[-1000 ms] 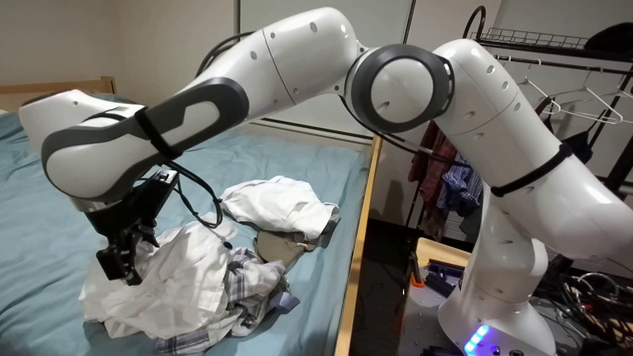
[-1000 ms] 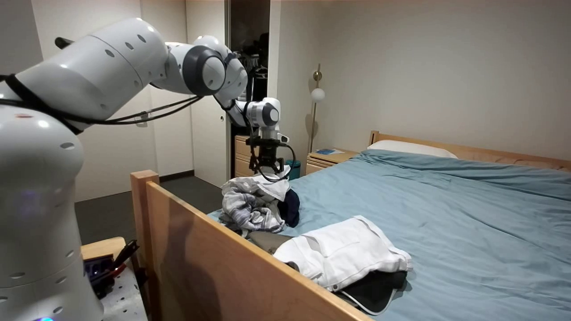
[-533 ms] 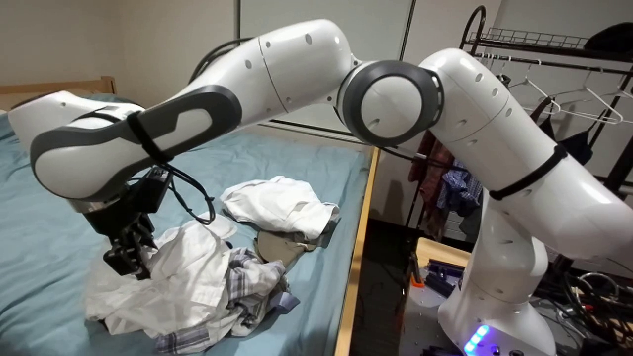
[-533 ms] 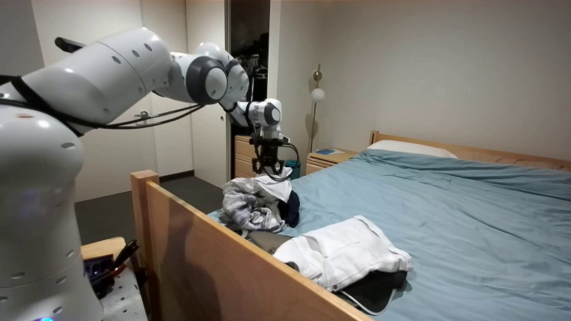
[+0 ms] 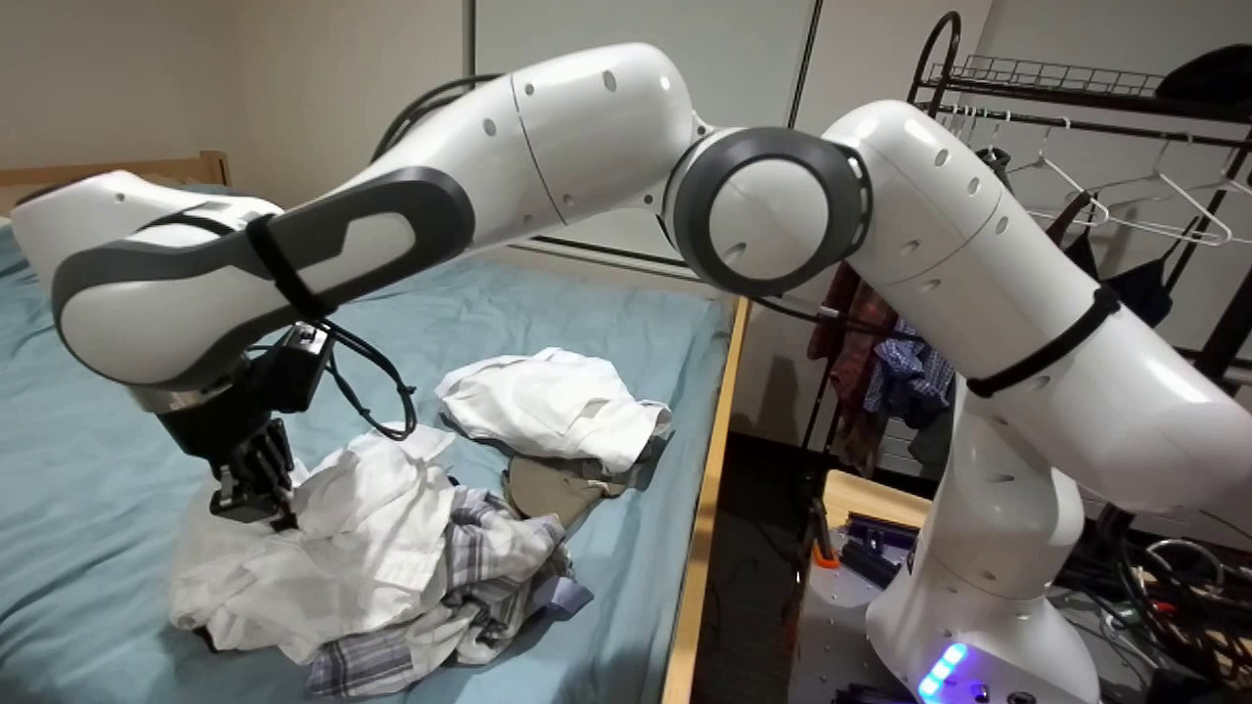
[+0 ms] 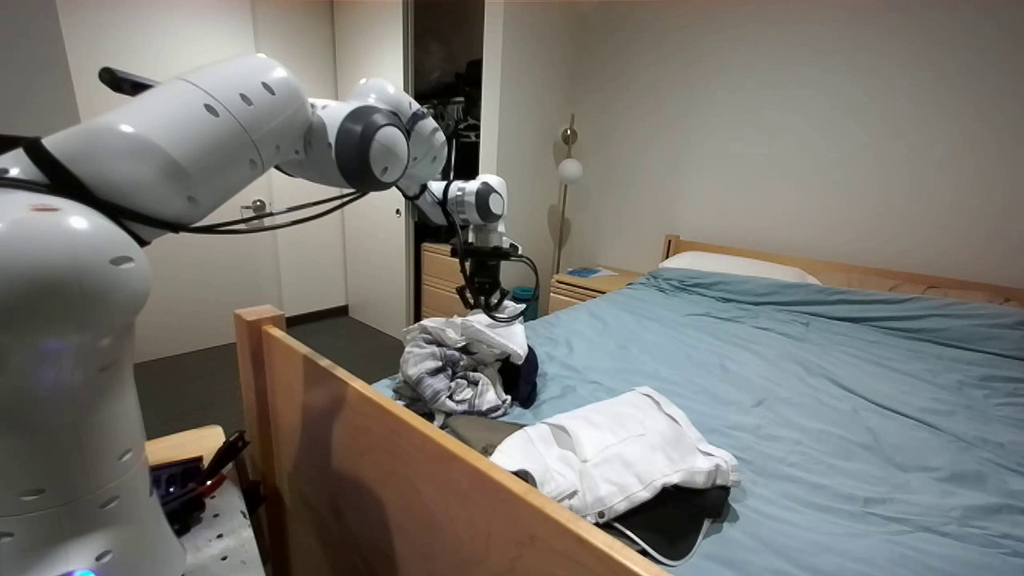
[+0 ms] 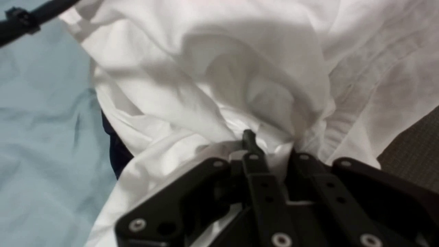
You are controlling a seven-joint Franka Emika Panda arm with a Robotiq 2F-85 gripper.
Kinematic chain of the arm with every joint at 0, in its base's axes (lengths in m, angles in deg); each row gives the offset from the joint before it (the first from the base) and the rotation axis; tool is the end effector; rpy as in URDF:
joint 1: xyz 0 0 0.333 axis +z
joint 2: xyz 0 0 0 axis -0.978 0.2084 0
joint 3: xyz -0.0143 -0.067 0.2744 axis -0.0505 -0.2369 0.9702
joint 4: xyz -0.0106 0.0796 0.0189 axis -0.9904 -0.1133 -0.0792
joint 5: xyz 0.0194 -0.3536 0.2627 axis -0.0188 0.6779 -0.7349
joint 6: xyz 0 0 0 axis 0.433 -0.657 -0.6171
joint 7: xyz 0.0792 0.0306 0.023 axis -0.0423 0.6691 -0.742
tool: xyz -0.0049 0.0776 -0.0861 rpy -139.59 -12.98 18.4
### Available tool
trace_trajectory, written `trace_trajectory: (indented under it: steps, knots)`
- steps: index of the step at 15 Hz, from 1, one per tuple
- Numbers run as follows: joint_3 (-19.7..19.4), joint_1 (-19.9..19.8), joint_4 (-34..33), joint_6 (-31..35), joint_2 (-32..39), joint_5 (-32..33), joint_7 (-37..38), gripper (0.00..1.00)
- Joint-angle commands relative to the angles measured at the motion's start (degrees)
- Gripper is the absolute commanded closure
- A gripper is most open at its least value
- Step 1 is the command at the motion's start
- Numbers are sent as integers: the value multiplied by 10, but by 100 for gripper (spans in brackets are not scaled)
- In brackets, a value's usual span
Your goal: Move the clothes from left to right
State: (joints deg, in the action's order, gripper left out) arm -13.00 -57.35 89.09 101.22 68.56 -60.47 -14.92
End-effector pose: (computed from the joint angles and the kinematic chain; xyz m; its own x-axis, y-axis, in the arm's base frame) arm 0.7002 0.3050 0.1943 0.7456 0.6114 -0.2651 0.6436 -0.7639 0.0484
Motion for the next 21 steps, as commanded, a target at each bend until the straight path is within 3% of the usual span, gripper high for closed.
trace_trajectory:
  steps: [1,8,21]
  knots:
    - [-2,-6,4,6,-16,1,-4,95]
    - [-21,-23,86,43,-110,-1,34,92]
    - [-73,-111,425,64,-400,-24,298,92]
